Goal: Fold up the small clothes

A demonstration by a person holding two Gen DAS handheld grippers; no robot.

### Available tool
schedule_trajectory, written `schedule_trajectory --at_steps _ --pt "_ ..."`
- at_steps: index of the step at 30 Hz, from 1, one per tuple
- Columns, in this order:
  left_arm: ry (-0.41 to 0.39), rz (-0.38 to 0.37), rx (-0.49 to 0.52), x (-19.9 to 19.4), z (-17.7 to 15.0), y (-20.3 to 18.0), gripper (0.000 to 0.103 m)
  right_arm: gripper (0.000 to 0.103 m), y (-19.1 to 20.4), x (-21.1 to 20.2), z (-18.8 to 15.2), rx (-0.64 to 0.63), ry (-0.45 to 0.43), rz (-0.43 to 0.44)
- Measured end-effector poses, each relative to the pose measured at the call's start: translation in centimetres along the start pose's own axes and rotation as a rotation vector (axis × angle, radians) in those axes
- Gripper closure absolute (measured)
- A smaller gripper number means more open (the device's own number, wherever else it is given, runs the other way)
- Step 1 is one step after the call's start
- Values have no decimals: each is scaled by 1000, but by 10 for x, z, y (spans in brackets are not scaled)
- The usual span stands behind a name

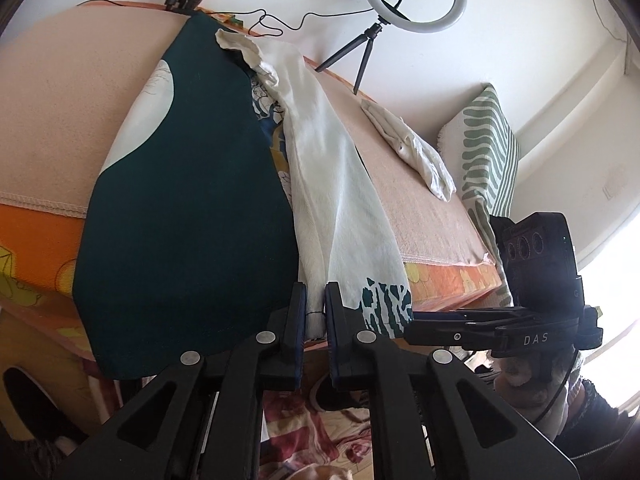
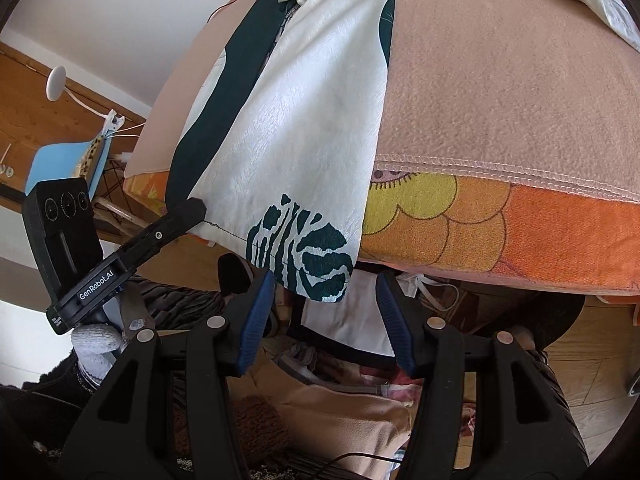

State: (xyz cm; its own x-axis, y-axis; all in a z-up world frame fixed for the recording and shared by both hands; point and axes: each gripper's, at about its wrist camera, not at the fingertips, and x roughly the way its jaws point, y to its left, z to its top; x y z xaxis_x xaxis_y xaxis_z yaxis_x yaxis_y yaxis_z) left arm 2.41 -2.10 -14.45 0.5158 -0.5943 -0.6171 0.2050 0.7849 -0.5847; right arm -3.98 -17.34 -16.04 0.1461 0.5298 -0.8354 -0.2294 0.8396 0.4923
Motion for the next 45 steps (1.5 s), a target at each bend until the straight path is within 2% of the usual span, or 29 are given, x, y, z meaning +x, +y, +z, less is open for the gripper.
schedule_trajectory --at_steps 1,3,5,6,7,8,10,12,14,17,20,22,23,25,26,27,29,32,35,40,45 --pt "2 -5 0 1 0 0 95 52 -1 5 1 15 13 17" --pt "11 -29 -12 5 0 1 96 92 -5 12 3 47 35 64" --pt "16 -59 -27 5 -1 0 97 97 -1 8 3 46 16 70" --pt "11 -101 -55 3 -1 1 99 100 4 0 3 27 -4 64" --pt "9 -142 -90 1 -1 2 99 100 10 -11 1 7 -36 68" --pt "6 -150 -94 -1 -1 1 99 100 15 -24 0 -17 -73 68" --pt "2 -95 -18 -1 -2 -7 99 100 21 -37 -2 -67 -108 19" --pt "26 -37 41 3 -7 -10 99 100 17 -27 -5 -70 -61 -28" --pt "43 -7 50 2 -11 -6 99 100 8 -12 -7 -54 -23 -70" --pt "45 31 96 -12 -14 -5 98 100 4 2 -10 -58 30 -64" --pt "21 93 149 -39 -12 -1 85 100 7 -3 -10 -101 18 -80" --pt "11 129 140 -56 -7 11 56 98 3 -7 -8 -81 17 -52" --pt "7 138 120 -64 -4 19 51 92 1 -10 -6 -71 10 -45" --pt "15 129 70 -76 0 37 51 74 -5 -16 -6 -56 -12 -33" --pt "20 129 45 -81 2 46 51 62 -7 -18 -5 -48 -23 -15" --pt "23 119 14 -84 3 55 51 57 -9 -20 -4 -39 -27 14" --pt "42 66 -81 -83 5 74 51 55 -12 -20 -1 -17 -24 60" --pt "101 29 -174 -68 6 92 51 55 -15 -15 5 14 -10 69" --pt "157 12 -182 -49 5 95 51 55 -17 -7 8 35 17 86" --pt "203 -16 -180 -33 6 94 51 55 -18 4 13 49 45 108" --pt "212 -69 -195 -30 8 99 54 55 -21 12 16 73 74 166"
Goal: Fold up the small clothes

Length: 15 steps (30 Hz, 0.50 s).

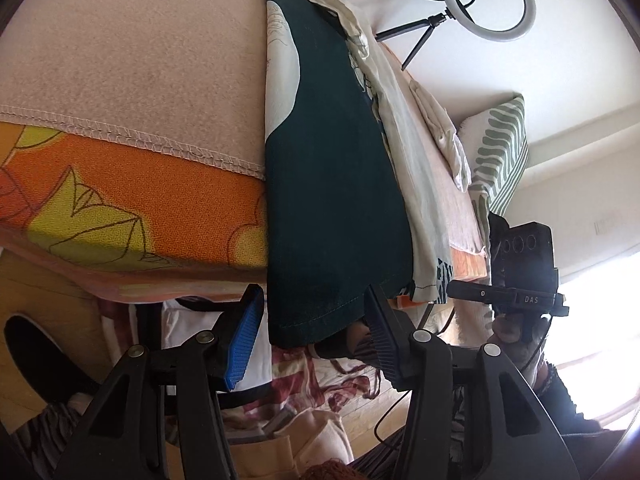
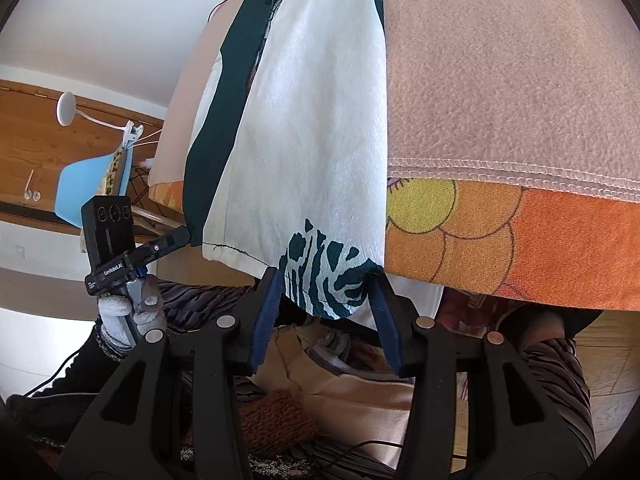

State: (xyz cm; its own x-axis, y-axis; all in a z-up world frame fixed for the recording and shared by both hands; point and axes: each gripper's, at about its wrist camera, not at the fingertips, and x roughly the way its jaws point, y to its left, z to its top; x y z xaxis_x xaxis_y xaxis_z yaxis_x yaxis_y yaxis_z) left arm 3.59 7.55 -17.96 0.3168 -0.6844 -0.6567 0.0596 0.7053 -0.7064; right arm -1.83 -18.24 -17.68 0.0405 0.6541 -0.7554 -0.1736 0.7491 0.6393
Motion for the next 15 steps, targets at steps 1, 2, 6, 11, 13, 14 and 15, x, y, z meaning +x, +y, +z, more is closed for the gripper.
schedule_trajectory --at_steps 1,2,6,11,13,14,15 --pt "-2 -11 -2 -1 0 0 61 55 2 0 0 -1 0 13" --pt "2 -19 1 -1 0 -1 66 58 4 1 -1 -8 3 21" --pt "52 -29 17 3 -3 -7 84 80 14 6 -5 -47 36 54" --pt "57 -92 -6 -1 -1 -12 99 95 25 6 -3 -62 16 75" --pt "41 -107 2 -7 2 -18 99 97 26 0 1 -60 -9 84" --pt "35 -116 6 -10 4 -22 99 97 26 -2 3 -52 -22 94" --pt "30 -122 12 -12 6 -25 99 98 24 -6 4 -46 -34 102"
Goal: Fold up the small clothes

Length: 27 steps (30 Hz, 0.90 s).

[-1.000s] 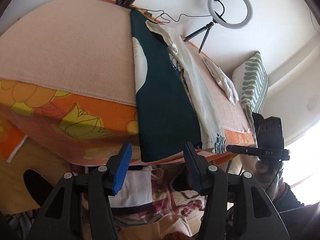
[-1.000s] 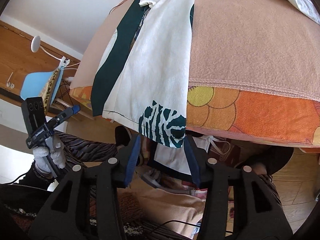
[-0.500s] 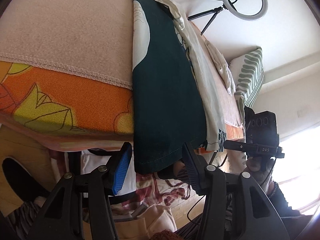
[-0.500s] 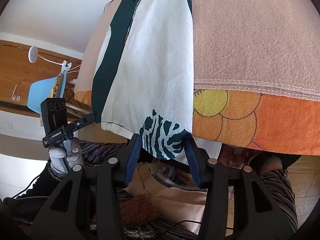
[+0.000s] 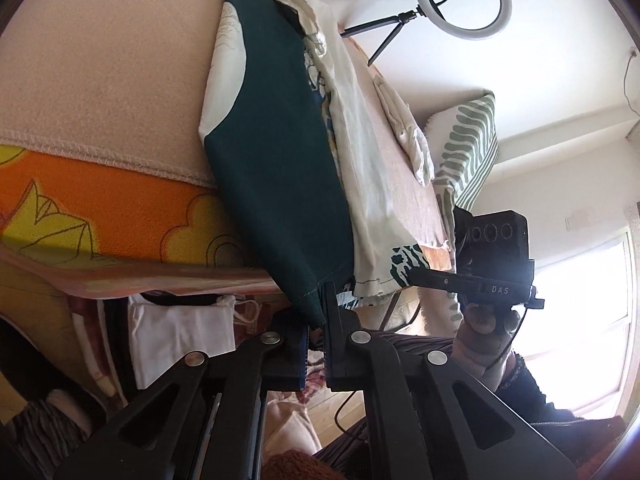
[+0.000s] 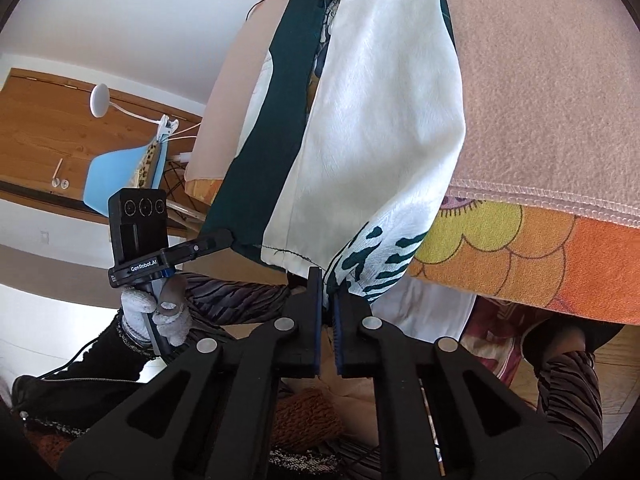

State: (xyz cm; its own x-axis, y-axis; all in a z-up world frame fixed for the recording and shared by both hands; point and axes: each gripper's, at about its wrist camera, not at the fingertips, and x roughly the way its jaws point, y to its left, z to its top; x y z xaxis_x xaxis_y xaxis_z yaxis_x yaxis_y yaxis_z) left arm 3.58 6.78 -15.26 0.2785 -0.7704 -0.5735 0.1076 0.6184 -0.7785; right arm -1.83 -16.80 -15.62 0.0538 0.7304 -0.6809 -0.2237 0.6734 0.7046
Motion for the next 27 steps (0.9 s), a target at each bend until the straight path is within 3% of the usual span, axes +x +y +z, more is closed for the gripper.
schedule_trajectory --at_steps 13,17,22,23,27 --pt "-72 -13 35 -17 29 -14 101 100 14 -34 16 -33 -103 -14" --pt "-47 -19 42 -15 31 -13 101 99 16 -35 15 -53 -50 3" --pt "29 -3 40 -7 11 0 101 98 5 -26 -9 -53 36 -67" --pt "43 10 28 -5 8 6 101 95 0 -25 -11 -45 47 -81" --pt "104 82 -10 1 1 22 89 61 -23 -25 -9 18 62 -114"
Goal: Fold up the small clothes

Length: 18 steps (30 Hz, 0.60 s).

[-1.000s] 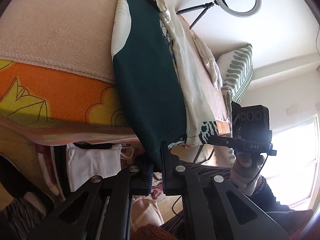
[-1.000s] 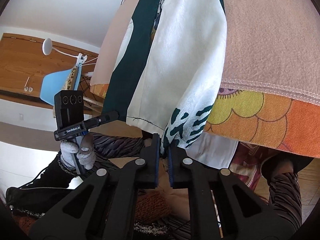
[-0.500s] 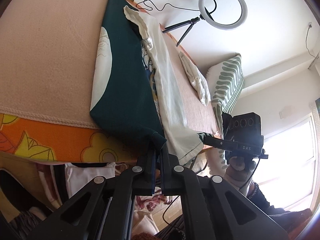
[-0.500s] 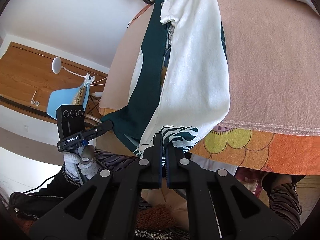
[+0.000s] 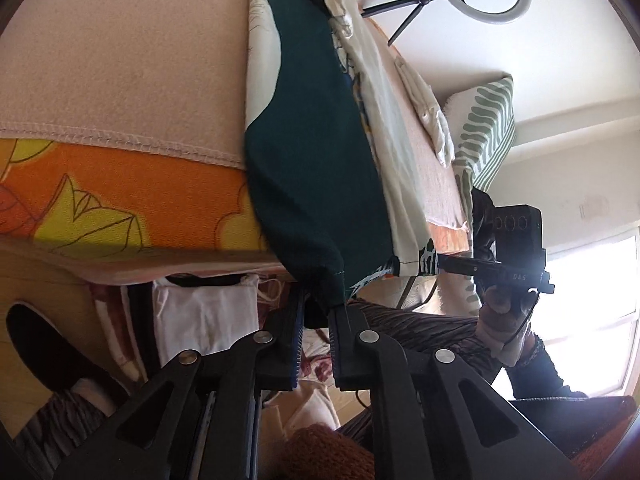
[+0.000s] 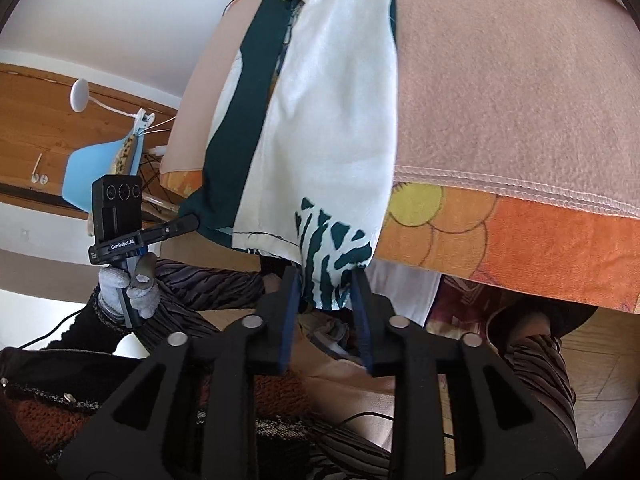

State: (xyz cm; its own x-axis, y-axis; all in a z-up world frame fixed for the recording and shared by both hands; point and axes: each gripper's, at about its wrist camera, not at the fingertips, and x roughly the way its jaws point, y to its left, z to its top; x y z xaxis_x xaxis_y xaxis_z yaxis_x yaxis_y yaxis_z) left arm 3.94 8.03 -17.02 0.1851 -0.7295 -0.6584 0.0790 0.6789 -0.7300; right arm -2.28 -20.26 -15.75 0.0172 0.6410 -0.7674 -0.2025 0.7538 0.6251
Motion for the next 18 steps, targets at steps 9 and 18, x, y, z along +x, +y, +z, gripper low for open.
schedule_trajectory --at_steps 9,18 --pt "21 46 4 -16 -4 9 67 49 -7 -1 3 -33 61 33" --pt "27 64 -12 -19 0 15 64 46 -11 2 5 5 59 61"
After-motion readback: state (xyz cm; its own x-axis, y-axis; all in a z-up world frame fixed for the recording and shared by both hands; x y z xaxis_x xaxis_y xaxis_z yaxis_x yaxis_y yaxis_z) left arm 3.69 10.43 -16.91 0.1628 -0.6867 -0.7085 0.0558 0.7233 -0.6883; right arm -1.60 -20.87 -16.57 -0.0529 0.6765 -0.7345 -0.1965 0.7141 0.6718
